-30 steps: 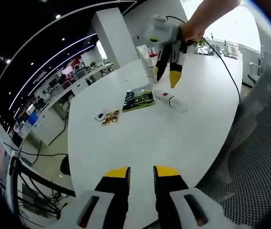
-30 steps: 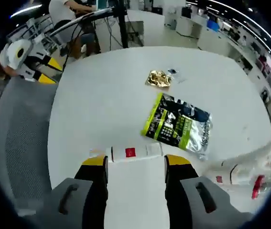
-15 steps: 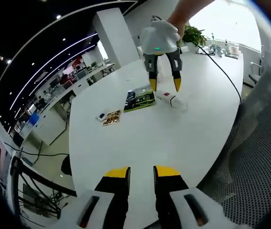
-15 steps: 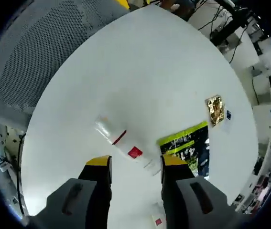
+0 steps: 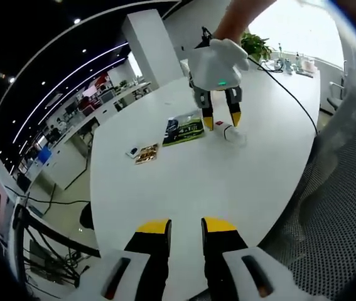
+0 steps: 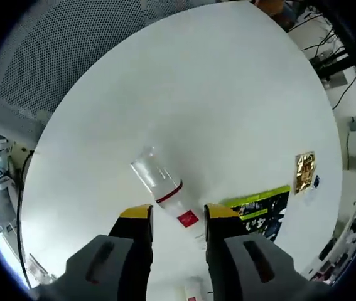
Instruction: Arrange the skincare products in the storage area until every visible bottle or jar stands upright without overlapping.
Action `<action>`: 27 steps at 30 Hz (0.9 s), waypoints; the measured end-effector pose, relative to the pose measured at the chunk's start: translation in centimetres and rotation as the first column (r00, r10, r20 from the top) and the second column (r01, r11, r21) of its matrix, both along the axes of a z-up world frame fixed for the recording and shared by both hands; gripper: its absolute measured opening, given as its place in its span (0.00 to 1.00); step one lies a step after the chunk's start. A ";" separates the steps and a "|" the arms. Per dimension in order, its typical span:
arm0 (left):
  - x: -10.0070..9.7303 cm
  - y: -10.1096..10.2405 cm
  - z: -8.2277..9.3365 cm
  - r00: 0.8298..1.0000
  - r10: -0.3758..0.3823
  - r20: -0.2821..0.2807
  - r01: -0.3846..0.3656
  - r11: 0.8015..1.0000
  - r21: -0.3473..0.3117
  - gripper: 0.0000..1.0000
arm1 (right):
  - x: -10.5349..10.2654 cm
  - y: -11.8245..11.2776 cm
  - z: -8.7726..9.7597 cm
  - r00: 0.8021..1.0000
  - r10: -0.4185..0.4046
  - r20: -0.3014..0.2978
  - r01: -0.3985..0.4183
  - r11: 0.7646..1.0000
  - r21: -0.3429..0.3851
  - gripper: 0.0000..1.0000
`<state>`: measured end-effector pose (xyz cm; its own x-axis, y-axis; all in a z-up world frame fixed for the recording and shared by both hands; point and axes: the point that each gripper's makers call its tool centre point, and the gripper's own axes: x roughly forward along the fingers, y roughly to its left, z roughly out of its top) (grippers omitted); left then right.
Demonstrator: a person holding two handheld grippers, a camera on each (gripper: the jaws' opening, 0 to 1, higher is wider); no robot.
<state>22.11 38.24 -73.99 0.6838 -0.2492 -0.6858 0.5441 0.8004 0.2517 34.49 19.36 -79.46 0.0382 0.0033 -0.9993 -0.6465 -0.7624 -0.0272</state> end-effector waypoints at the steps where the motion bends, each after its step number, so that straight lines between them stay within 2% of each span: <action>1: -0.1 0.0 -0.2 1.000 -0.004 -0.010 0.004 1.000 0.010 0.20 | 0.1 0.0 0.0 1.000 -0.007 0.006 0.007 1.000 -0.001 0.29; 4: -0.1 0.1 -0.3 1.000 0.002 -0.013 -0.001 1.000 0.013 0.20 | 0.1 0.0 0.0 1.000 -0.027 0.008 0.027 0.999 0.017 0.28; 8: 0.0 0.1 -0.4 1.000 -0.003 -0.017 0.003 1.000 0.016 0.20 | -0.4 -0.7 -0.3 0.999 -0.042 0.008 0.042 0.999 0.002 0.27; 13: 0.0 0.0 -0.4 1.000 -0.007 -0.016 0.007 1.000 0.016 0.20 | -1.0 -1.6 -0.9 0.998 -0.065 0.022 0.065 0.998 -0.014 0.20; 14: 0.0 0.0 -0.4 1.000 -0.007 -0.015 0.007 1.000 0.015 0.20 | -1.2 -2.0 -1.1 0.994 -0.105 0.025 0.105 0.994 -0.015 0.19; 16: 0.0 0.0 -0.4 1.000 -0.008 -0.016 0.009 1.000 0.015 0.20 | -1.1 -1.9 -1.0 0.993 -0.118 0.027 0.118 0.993 0.003 0.19; 18: 0.0 0.0 -0.3 1.000 -0.011 -0.011 0.011 1.000 0.015 0.20 | -1.0 -1.9 -0.9 0.979 -0.199 0.038 0.198 0.980 0.032 0.18; 20: 0.0 -0.1 -0.2 1.000 -0.011 -0.007 0.011 1.000 0.012 0.20 | -0.9 -2.0 -0.9 0.961 -0.275 0.028 0.273 0.960 0.067 0.18; 22: 0.1 -0.1 -0.2 1.000 -0.012 -0.002 0.012 1.000 0.008 0.20 | -1.4 -2.3 -0.8 0.918 -0.397 -0.009 0.396 0.914 0.084 0.17; 23: 0.0 -0.2 -0.1 1.000 -0.013 -0.003 0.013 1.000 0.009 0.20 | -1.4 -2.3 -0.6 0.890 -0.456 -0.021 0.455 0.883 0.113 0.17; 24: 0.0 -0.2 -0.1 1.000 -0.015 0.001 0.015 1.000 0.010 0.20 | -1.4 -2.4 -0.5 0.872 -0.488 -0.023 0.487 0.864 0.125 0.17; 25: 0.1 -0.2 0.0 1.000 -0.017 0.004 0.017 1.000 0.009 0.20 | -1.7 -2.3 -0.3 0.843 -0.535 -0.046 0.536 0.832 0.145 0.17; 27: 0.0 -0.2 -0.1 1.000 -0.012 -0.003 0.012 1.000 0.008 0.20 | -2.1 -2.1 0.1 0.807 -0.585 -0.079 0.589 0.788 0.181 0.17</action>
